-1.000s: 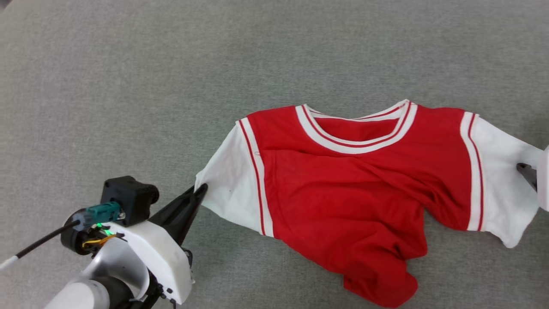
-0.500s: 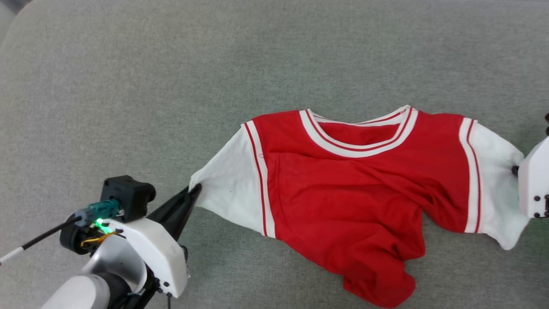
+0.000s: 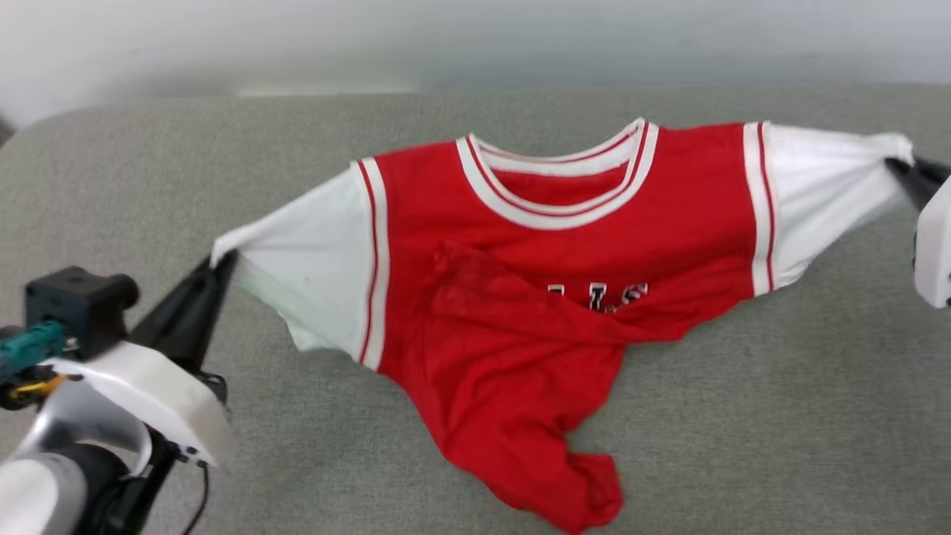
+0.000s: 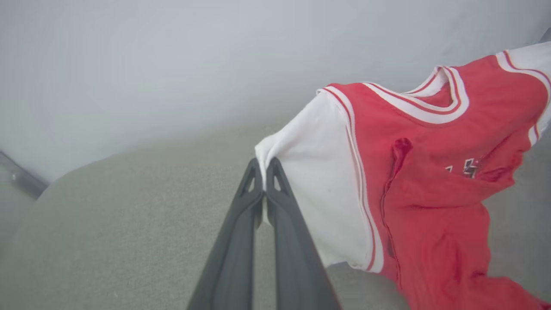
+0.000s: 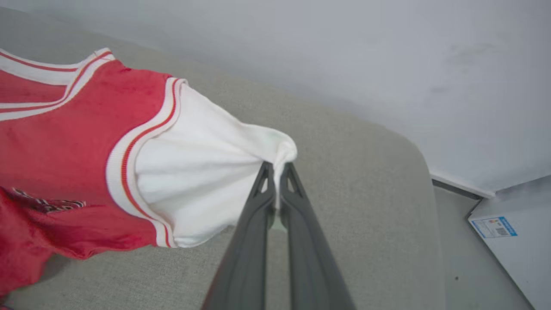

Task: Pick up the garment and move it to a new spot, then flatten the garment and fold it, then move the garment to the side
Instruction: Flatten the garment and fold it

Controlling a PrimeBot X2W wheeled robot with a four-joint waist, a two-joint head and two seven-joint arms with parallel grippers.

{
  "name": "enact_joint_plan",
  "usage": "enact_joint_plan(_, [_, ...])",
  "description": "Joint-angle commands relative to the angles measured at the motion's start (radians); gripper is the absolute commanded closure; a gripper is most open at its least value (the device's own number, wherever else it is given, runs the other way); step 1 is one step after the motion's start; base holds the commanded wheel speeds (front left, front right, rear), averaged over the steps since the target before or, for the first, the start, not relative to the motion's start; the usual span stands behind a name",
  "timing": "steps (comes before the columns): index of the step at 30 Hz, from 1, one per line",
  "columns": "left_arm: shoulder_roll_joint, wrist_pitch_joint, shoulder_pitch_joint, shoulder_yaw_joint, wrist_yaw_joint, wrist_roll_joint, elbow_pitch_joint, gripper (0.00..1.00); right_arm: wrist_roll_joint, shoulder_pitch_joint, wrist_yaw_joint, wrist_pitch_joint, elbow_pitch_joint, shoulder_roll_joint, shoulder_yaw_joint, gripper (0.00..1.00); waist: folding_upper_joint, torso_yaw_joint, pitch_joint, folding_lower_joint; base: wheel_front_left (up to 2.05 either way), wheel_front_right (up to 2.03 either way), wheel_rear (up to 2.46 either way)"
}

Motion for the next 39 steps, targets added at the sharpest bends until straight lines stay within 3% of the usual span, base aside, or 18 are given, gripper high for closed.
enact_joint_plan(1, [0.011,-0.007,-0.004,0.016,0.008,0.004,-0.013,1.00,-0.004,-0.014,-0.001,-0.010,-0.015,-0.017,0.008,1.00,0.0000,-0.028,-0.038,0.0000,0.00,0.00,0.00])
enact_joint_plan(13, [0.109,-0.033,-0.061,0.214,0.044,-0.021,-0.180,1.00,0.005,-0.112,-0.001,-0.080,-0.198,-0.042,0.001,1.00,0.0000,-0.085,-0.109,0.0000,0.00,0.00,0.00])
enact_joint_plan(21, [0.147,-0.078,-0.141,0.309,0.041,-0.013,-0.197,1.00,-0.004,-0.181,-0.001,-0.146,-0.239,-0.008,-0.062,1.00,0.0000,-0.109,-0.087,0.0000,0.00,0.00,0.00])
enact_joint_plan(30, [0.184,-0.051,-0.335,0.302,0.021,-0.027,-0.152,1.00,-0.024,-0.317,-0.001,-0.207,-0.223,0.017,-0.076,1.00,0.0000,-0.124,0.047,0.0000,0.00,0.00,0.00])
enact_joint_plan(33, [0.193,-0.041,-0.455,0.283,0.007,-0.022,-0.099,1.00,-0.029,-0.396,-0.001,-0.233,-0.195,0.015,-0.076,1.00,0.0000,-0.122,0.123,0.0000,0.00,0.00,0.00])
enact_joint_plan(39, [0.153,-0.048,-0.781,0.190,-0.024,0.013,0.082,1.00,-0.050,-0.586,-0.001,-0.323,-0.071,0.016,-0.064,1.00,0.0000,-0.109,0.278,0.0000,0.00,0.00,0.00])
